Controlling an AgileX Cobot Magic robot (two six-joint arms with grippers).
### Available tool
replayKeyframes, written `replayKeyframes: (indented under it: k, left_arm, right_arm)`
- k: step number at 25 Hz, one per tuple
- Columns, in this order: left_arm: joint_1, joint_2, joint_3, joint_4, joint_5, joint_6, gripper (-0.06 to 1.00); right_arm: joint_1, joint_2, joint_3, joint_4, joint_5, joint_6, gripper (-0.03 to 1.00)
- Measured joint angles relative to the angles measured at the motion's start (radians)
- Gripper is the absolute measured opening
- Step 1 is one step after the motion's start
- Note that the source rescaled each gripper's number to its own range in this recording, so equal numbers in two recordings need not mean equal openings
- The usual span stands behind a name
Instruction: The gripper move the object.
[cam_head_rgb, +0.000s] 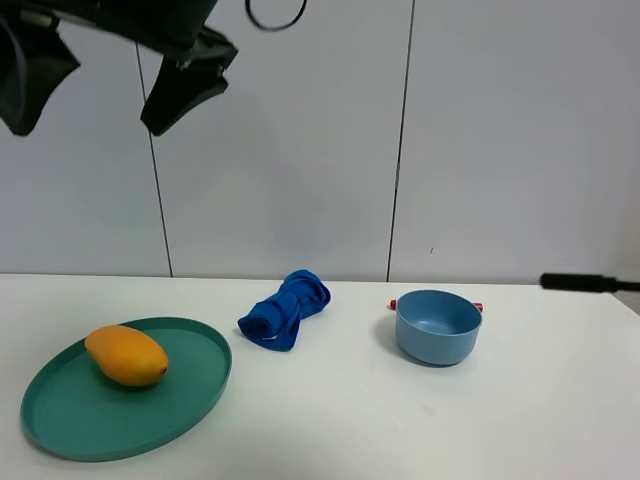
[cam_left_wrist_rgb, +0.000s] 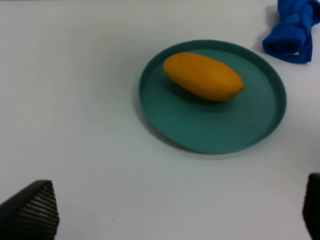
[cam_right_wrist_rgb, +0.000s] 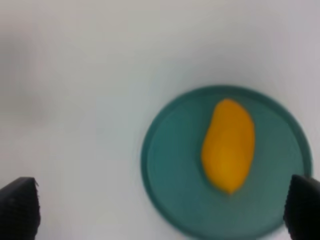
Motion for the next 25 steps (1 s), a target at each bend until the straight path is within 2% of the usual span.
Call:
replayKeyframes:
  k: [2, 5, 11, 20, 25]
  left_arm:
    - [0.000, 0.000, 0.000, 0.000, 0.000, 0.000, 1.00]
    - [0.000, 0.000, 0.000, 0.000, 0.000, 0.000, 1.00]
    - [0.000, 0.000, 0.000, 0.000, 0.000, 0.000, 1.00]
    - [0.000, 0.000, 0.000, 0.000, 0.000, 0.000, 1.00]
    - [0.000, 0.000, 0.000, 0.000, 0.000, 0.000, 1.00]
  right_arm:
    - [0.009, -0.038, 0.000, -0.117, 0.060, 0.047, 1.00]
    - [0.011, -0.077, 0.000, -0.264, 0.075, 0.109, 1.00]
    - [0.004, -0.116, 0.000, -0.433, 0.084, 0.134, 1.00]
    - [-0.031, -0.117, 0.014, -0.473, 0.085, 0.134, 1.00]
    - [-0.031, -0.153, 0.175, -0.427, 0.084, 0.134, 1.00]
